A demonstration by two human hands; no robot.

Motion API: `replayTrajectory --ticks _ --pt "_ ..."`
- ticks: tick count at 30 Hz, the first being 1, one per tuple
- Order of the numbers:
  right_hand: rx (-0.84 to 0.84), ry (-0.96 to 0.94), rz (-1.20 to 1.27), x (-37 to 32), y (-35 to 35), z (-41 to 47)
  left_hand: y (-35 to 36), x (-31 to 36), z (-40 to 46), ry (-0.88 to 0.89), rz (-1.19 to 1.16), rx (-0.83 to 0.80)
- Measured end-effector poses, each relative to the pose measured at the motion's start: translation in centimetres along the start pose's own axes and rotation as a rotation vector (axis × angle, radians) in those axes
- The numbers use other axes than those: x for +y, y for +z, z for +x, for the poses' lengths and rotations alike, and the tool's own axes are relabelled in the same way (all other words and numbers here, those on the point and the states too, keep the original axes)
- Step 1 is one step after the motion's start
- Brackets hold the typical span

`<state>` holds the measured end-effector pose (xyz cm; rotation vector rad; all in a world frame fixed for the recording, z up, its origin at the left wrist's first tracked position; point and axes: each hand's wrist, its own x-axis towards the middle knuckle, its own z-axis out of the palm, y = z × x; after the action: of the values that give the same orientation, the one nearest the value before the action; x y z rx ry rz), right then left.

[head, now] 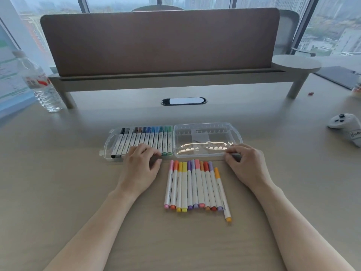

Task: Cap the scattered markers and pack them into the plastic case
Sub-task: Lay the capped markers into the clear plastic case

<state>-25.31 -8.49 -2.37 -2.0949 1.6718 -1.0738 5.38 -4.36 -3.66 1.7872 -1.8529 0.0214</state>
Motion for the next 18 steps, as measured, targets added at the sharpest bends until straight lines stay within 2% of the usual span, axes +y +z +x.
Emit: replayTrajectory --ticks 14,18 --pt "-0.123 -0.007 0.041 0.1 -0.4 -1.5 0.0 0.1 -0.4 0.002 -0.005 0.010" --pt "-0.140 0.009 0.090 0.3 -0.5 -1.4 0.0 0.3 -0.6 0.079 -0.058 0.068"
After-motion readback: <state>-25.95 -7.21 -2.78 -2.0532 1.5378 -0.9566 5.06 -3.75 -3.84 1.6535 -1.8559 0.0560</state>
